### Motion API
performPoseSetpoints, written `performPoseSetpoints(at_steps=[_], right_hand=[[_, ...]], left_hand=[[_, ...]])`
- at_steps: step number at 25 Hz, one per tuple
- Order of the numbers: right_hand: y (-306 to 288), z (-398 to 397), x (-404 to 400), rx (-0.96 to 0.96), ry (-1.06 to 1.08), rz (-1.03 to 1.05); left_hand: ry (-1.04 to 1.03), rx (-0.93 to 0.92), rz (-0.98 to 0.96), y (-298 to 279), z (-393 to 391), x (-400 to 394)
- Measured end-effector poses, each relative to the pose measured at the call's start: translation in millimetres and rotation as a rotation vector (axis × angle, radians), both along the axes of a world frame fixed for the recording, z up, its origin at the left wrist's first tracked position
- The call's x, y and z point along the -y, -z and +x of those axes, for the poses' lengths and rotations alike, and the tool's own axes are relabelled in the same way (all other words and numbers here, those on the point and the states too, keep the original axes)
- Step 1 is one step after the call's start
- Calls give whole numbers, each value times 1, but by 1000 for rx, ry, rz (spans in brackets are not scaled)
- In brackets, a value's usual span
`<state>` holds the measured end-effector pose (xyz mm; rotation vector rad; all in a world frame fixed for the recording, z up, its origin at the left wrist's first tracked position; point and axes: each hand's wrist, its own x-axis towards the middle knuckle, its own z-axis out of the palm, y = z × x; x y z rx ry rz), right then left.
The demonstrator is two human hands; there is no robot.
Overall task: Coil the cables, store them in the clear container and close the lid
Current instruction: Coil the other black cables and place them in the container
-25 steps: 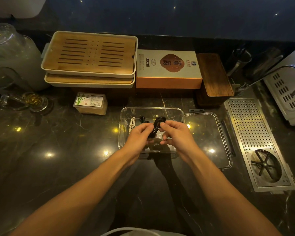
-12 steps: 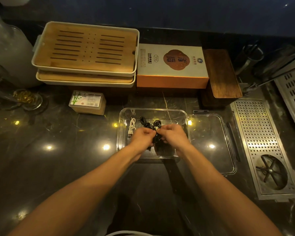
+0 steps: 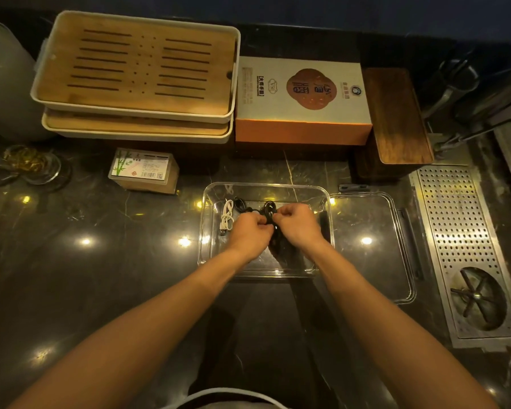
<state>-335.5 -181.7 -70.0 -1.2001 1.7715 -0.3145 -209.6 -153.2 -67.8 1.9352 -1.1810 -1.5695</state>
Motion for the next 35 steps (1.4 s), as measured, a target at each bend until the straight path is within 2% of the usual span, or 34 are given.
performPoseSetpoints(at_steps=[3, 8, 14, 19, 25, 28, 33, 35], right_hand=[[1, 6, -5, 67, -38, 28], [8, 19, -14, 72, -37, 18], [1, 12, -2, 142, 115, -1], [1, 20, 1, 140, 85, -12], [-11, 13, -9, 263, 131, -10], [-23, 4, -15, 298, 82, -18], [-60, -43, -29, 340, 146, -171], [-75, -72, -39, 359, 225, -254]], left_hand=[[-38, 13, 39, 0, 11, -9], [-48, 24, 72, -11, 26, -19], [-82, 9, -30, -27, 20, -8], [-25, 56, -50, -27, 21, -1], [10, 139, -159, -26, 20, -7], [33, 147, -206, -31, 17, -10], [106, 36, -396, -66, -18, -14], [147, -42, -362, -75, -44, -14]])
